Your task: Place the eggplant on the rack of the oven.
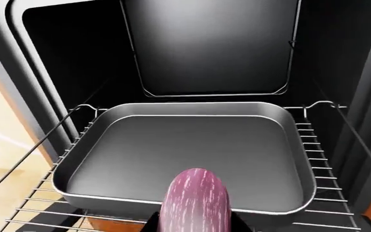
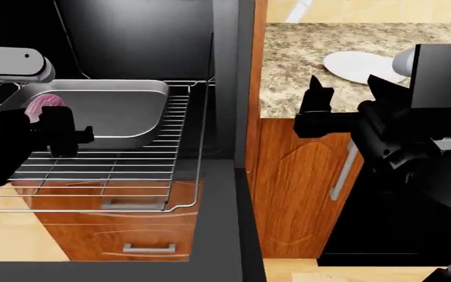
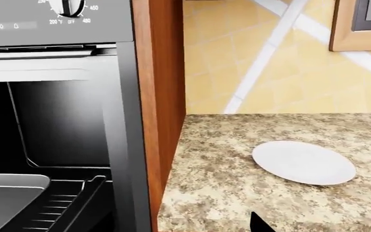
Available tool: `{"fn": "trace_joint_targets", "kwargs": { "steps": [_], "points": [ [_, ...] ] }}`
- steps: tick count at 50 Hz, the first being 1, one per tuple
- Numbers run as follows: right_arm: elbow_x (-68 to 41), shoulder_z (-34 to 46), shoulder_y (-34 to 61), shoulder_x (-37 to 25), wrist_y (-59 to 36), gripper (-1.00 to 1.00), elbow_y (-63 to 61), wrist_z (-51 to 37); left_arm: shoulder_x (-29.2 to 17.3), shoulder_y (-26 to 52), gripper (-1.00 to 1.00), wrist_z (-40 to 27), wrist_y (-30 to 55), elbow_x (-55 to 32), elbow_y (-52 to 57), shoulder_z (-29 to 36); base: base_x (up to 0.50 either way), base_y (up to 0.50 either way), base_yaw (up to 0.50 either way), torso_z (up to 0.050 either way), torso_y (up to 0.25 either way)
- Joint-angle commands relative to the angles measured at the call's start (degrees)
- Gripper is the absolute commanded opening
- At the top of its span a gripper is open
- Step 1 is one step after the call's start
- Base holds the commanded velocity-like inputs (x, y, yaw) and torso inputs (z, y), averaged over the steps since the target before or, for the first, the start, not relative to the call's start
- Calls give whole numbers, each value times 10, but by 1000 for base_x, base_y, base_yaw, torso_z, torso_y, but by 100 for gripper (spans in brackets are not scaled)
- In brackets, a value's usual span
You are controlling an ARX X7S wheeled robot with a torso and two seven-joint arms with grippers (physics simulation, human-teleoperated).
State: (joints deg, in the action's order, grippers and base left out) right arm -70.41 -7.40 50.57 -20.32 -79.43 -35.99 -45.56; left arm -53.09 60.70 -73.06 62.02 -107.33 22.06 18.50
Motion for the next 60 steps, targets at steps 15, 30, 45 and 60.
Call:
{"fn": "trace_joint_targets", "kwargs": {
  "steps": [15, 30, 45, 60],
  "points": [
    [-13, 0, -13, -6, 23, 100, 13, -5, 10, 18, -100, 5, 7, 3, -18, 22, 500, 1, 0, 0, 1],
    [-16, 4, -14, -14, 33, 100, 6, -10, 14, -2, -100, 16, -1, 18, -20, 28, 151, 0, 0, 0, 1],
    [-29, -8, -31, -25, 44, 100, -1, -16, 16, -67, -100, 60, -29, 71, -49, 31, 0, 0, 0, 0, 1],
    [-19, -6, -50, -33, 63, 100, 1, -4, 40, -62, -100, 87, -29, 106, -85, 51, 0, 0, 0, 0, 0]
  ]
}}
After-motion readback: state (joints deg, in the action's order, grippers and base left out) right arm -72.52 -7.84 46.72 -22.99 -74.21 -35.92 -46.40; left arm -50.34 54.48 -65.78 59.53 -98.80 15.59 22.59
